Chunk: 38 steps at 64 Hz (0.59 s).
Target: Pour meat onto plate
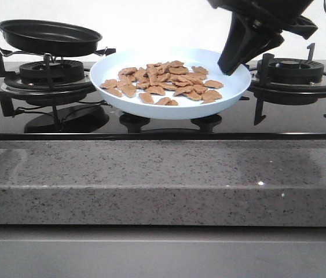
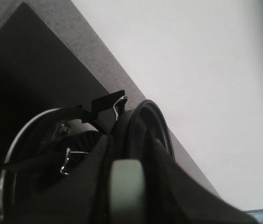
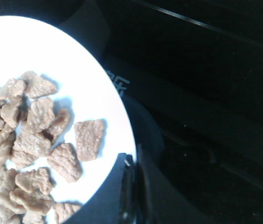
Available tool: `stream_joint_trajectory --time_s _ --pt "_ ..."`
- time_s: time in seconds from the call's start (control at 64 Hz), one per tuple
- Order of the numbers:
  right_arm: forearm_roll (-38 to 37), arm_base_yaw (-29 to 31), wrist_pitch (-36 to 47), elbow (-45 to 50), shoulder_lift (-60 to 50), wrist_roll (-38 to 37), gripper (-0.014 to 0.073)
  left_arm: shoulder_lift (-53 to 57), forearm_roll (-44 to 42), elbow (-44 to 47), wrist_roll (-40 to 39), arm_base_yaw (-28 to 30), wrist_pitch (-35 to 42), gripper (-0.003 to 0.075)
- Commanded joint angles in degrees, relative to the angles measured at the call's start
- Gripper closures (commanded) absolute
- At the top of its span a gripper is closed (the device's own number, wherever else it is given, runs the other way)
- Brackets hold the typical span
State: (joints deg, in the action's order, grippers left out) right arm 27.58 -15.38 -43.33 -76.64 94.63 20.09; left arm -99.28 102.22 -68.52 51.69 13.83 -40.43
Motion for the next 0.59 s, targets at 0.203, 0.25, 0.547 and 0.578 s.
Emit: stream_joint_trajectory --time_s 0.203,0.25,0.547,0.578 --pt "0.7 0.0 2.1 -1.5 -1.9 0.7 0.0653 0.8 4.3 -2.0 1.8 0.1 -2.0 0.0417" --pt "0.7 0.0 2.1 -1.5 -1.9 0.7 0.0653 0.8 4.1 -2.0 3.4 0.1 -2.0 0.0333" --pt "0.7 0.0 2.1 -1.5 -1.9 0.7 0.0653 3.0 -3.6 -2.0 3.3 4.2 -3.9 0.019" --pt "0.7 0.0 2.1 -1.5 -1.9 0.7 0.0653 3.7 -5.1 -2.0 3.1 5.2 -4.1 0.019"
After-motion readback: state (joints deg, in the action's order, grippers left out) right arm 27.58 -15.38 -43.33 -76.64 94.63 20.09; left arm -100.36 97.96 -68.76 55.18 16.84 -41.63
